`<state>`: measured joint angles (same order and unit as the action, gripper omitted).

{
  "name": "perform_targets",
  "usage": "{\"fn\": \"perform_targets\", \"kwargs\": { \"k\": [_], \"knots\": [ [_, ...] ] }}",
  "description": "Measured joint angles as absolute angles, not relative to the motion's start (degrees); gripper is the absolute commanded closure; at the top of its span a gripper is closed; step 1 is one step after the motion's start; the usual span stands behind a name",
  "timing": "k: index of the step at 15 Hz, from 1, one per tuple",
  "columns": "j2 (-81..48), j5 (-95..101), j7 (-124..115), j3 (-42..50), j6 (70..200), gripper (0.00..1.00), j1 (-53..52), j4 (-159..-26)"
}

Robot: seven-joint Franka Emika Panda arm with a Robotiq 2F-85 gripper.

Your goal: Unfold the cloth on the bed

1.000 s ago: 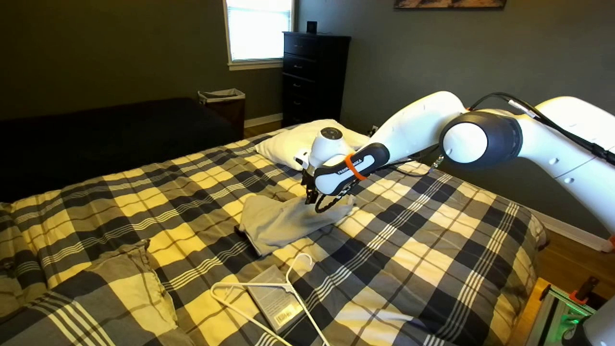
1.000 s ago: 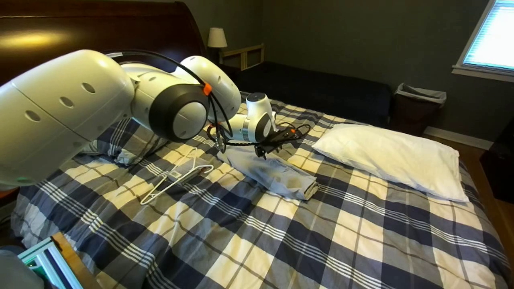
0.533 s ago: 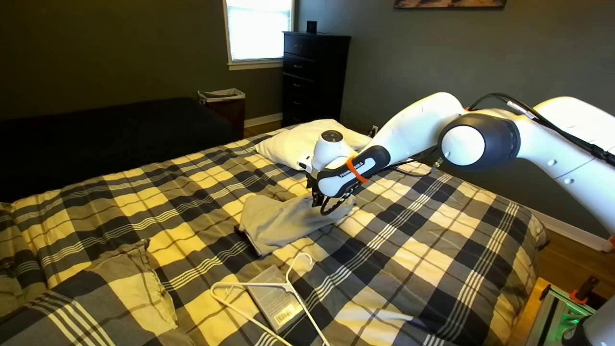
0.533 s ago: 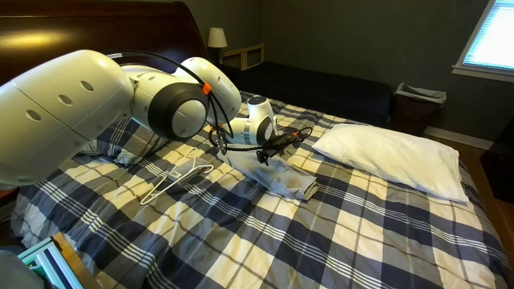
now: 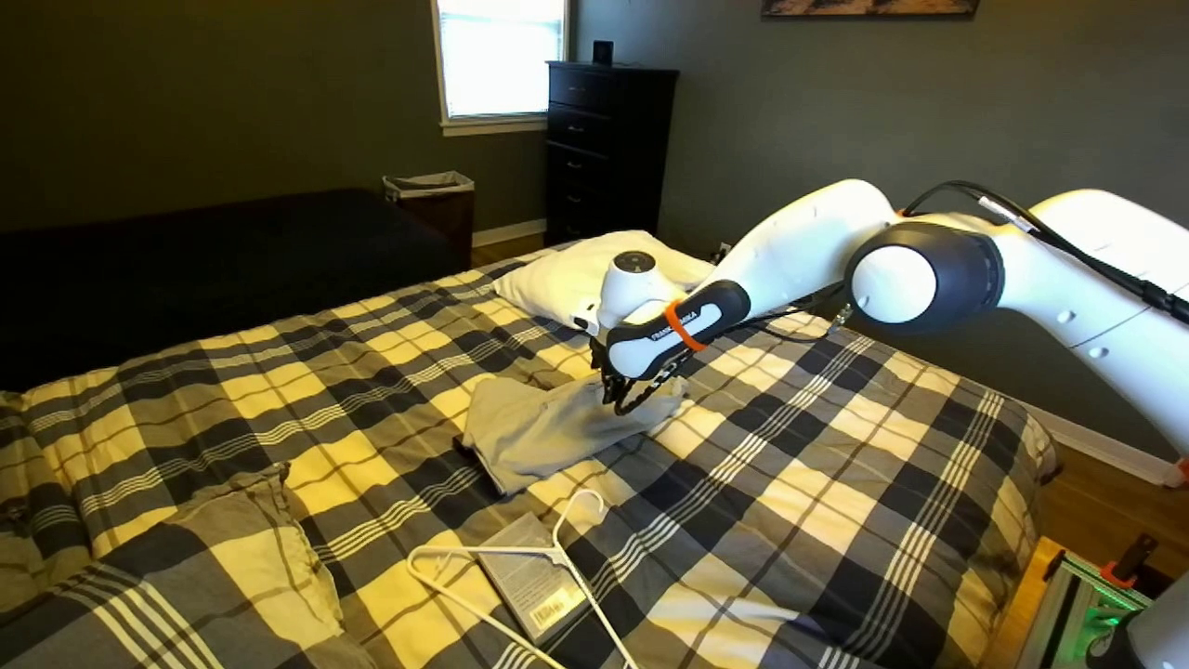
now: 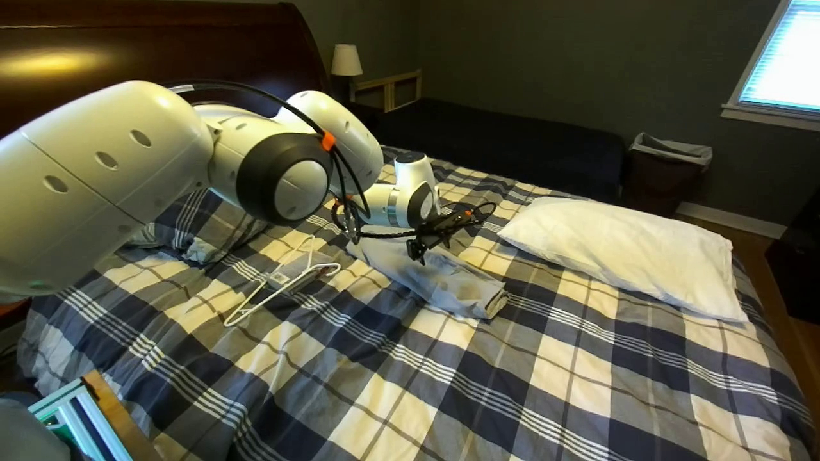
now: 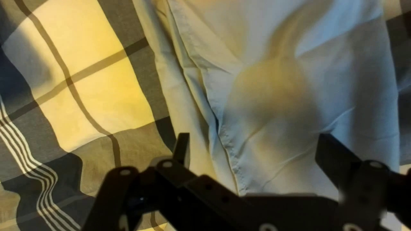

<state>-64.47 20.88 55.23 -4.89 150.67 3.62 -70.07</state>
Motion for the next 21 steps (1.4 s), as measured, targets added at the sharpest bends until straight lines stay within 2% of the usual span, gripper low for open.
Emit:
{"fn": "perform_targets", "kwargs": {
  "k": [1, 3, 4, 6, 7, 8, 10, 13, 14, 15, 18, 19, 21],
  "knots": [
    [-64.7, 20.7, 55.2, -4.9, 150.5, 0.04, 3.5, -69.4],
    [-65.6, 20.2, 55.2, -4.8, 150.5, 0.23, 3.3, -67.7],
    [-66.2, 19.8, 55.2, -4.8, 150.4, 0.26, 3.3, -66.8],
    [-67.7, 18.8, 55.2, -4.8, 149.1, 0.42, 3.2, -64.3],
    [-68.7, 18.3, 55.2, -4.8, 147.9, 0.47, 3.1, -62.8],
    [-69.6, 17.8, 55.2, -4.8, 146.8, 0.58, 3.0, -61.3],
    [-71.5, 16.8, 55.2, -4.8, 145.0, 0.57, 2.7, -58.3],
    [-74.2, 15.8, 55.0, -4.4, 144.1, 0.42, 2.3, -54.1],
    [-75.1, 15.6, 54.7, -4.1, 144.1, 0.43, 2.1, -52.7],
    [-75.9, 15.6, 54.3, -3.8, 144.1, 0.38, 1.9, -51.3],
    [-78.1, 15.5, 52.9, -2.7, 143.8, 0.46, 1.4, -47.9],
    [-78.9, 15.5, 52.8, -2.6, 143.4, 0.58, 1.3, -46.7],
    [-80.3, 15.5, 52.5, -2.6, 142.0, 0.71, 1.1, -44.6]
  ]
}}
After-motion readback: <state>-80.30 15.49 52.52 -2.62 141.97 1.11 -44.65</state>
